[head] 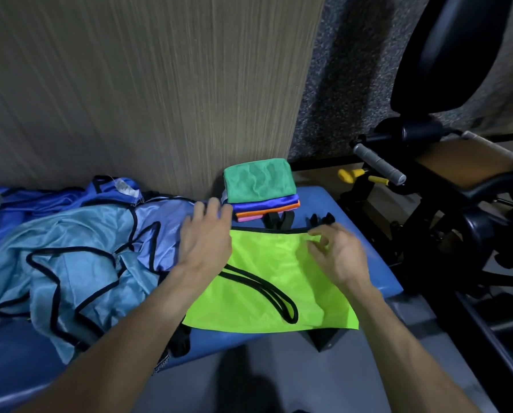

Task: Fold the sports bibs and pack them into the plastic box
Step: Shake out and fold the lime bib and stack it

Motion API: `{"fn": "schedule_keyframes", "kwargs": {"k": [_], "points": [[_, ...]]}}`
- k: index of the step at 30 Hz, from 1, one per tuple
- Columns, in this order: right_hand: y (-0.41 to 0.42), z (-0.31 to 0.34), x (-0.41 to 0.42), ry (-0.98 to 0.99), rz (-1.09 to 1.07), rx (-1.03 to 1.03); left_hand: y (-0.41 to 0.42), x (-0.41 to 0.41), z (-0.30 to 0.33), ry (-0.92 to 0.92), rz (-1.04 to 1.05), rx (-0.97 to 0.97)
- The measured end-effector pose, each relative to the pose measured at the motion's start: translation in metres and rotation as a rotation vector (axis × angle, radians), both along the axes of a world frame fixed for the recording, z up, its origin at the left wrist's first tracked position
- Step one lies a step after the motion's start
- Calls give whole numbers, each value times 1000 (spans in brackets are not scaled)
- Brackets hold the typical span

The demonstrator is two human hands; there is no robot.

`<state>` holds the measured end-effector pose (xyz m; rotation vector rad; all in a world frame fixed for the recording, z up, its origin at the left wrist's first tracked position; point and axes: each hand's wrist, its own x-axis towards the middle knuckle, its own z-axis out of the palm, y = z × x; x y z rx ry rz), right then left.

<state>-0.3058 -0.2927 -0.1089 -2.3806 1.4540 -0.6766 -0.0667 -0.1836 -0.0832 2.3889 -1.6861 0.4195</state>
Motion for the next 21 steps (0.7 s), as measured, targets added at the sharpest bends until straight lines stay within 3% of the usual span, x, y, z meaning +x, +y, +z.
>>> {"fn": "schedule_keyframes", "kwargs": {"k": [3, 6, 8, 11, 18, 21], "points": [[-7, 0, -20, -115, -184, -21, 1, -29, -3, -15, -261, -185], [-14, -7, -31, -89, -303, 164, 4, -60, -9, 169, -531, -21], [-16, -11, -31, -65, -316, 281, 2, -63, -18, 221, -497, 227], [-15, -10, -24, -85, -319, 372, -1, -49, -35, 207, -409, 431], [-17, -5, -26, -154, -259, 516, -1, -43, -38, 218, -413, 429], [-14, 0, -30, -295, -206, 490, 0, -47, -46, 195, -392, 474]]}}
